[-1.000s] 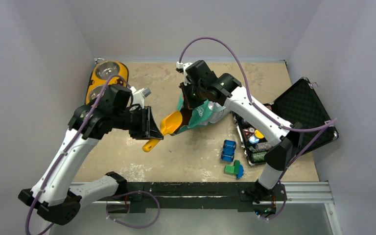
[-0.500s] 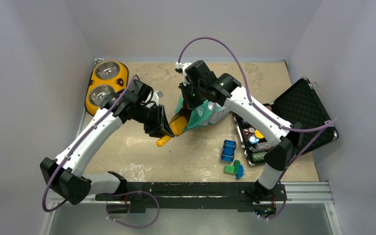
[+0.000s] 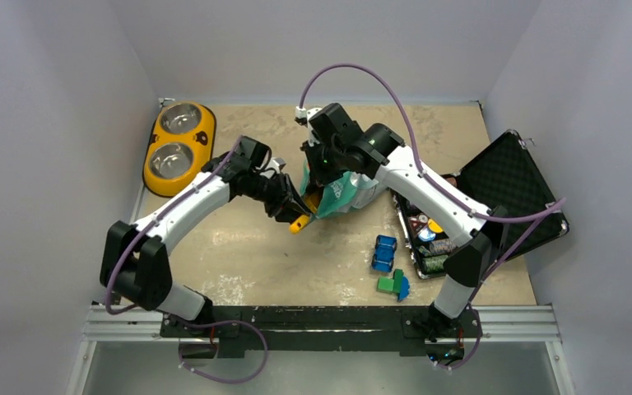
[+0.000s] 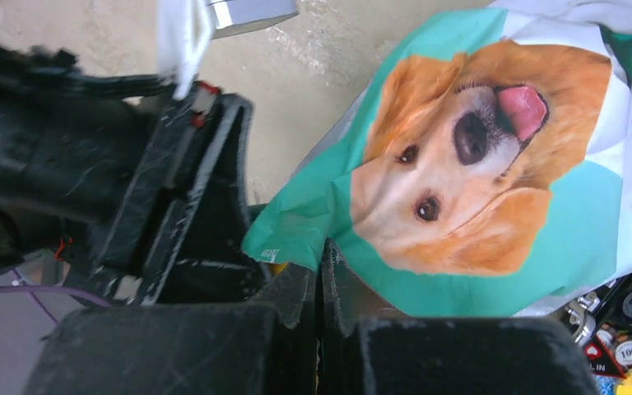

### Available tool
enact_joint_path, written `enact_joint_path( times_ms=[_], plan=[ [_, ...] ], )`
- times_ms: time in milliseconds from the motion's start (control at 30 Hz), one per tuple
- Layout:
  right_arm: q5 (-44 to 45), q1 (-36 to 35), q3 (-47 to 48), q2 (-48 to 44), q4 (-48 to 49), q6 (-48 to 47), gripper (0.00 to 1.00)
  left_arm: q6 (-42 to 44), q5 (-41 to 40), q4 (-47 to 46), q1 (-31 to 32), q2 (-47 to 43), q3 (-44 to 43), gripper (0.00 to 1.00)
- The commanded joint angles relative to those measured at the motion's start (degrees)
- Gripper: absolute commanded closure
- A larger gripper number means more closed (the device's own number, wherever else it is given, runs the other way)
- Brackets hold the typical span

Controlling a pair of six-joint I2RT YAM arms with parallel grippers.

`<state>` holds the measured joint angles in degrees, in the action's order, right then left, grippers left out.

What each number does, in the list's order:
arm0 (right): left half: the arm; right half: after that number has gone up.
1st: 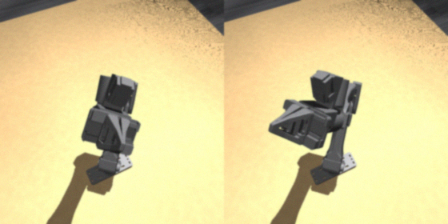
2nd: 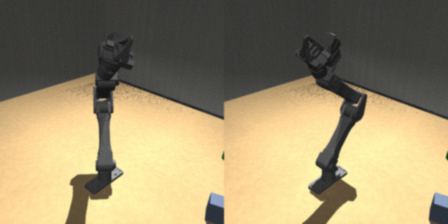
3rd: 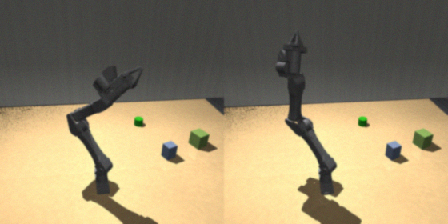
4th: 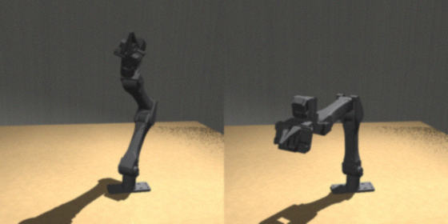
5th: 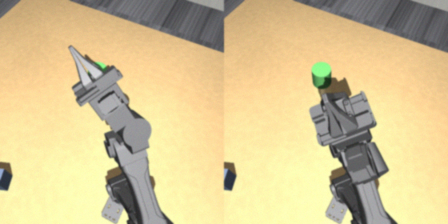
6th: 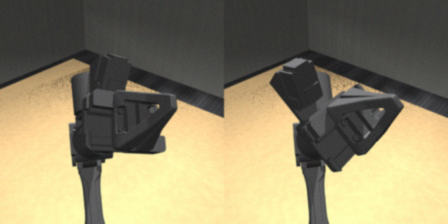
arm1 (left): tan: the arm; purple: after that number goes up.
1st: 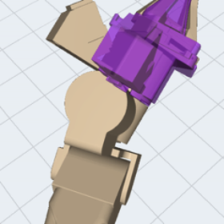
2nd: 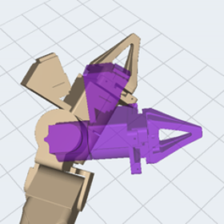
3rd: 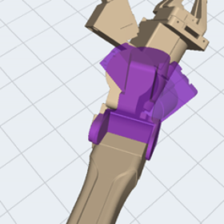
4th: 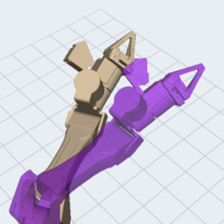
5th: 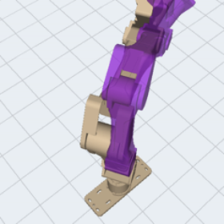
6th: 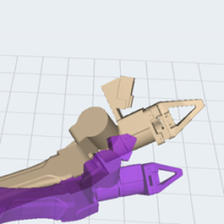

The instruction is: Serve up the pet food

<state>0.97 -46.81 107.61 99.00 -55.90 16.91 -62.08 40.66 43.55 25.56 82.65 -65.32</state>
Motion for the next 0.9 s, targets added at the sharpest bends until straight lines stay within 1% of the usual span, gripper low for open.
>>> enact_joint_path(
  times_ms=[0,33,100,167,267,333,400,433,533,767,867],
  plan=[
    [-0.2,0.3,7.0,-2.8,1.8,3.3,1.0,-4.7,-3.0,-16.1,-0.9,9.5,2.2,1.0],
    [-0.2,0.5,7.3,-2.5,1.2,3.4,1.0,-3.5,-3.3,-19.1,-0.9,12.4,1.6,1.0],
    [-0.2,0.9,6.5,-2.7,1.3,3.4,1.0,0.4,-3.8,-22.3,-1.2,16.5,-0.6,1.0],
    [-0.4,1.3,5.9,-3.1,1.1,3.4,1.0,4.8,-2.6,-23.3,-1.3,20.8,-3.6,1.0],
    [0.0,1.3,4.4,-4.1,1.0,3.3,1.0,6.8,1.9,-28.8,-1.5,25.6,-4.0,1.0],
    [0.6,1.5,2.8,-5.3,1.4,3.2,1.0,7.0,2.1,-34.0,-1.5,24.3,-1.3,1.0],
    [0.9,2.2,1.0,-6.3,1.9,3.2,1.0,5.0,4.2,-43.5,-1.6,21.0,2.4,1.0],
    [0.8,2.6,-0.1,-7.0,2.6,3.4,1.0,4.9,4.5,-46.0,-1.6,19.4,3.3,1.0],
    [-0.2,4.1,-3.5,-8.9,4.7,3.6,1.0,6.6,5.6,-49.4,-1.6,14.1,5.0,1.0],
    [0.1,7.2,-7.2,-12.5,7.1,2.2,1.0,1.7,9.9,-56.1,-2.4,4.9,14.1,1.0],
    [0.0,7.3,-8.5,-13.7,7.9,1.3,1.0,1.3,10.4,-57.2,-2.4,1.3,18.2,1.0]
  ],
)
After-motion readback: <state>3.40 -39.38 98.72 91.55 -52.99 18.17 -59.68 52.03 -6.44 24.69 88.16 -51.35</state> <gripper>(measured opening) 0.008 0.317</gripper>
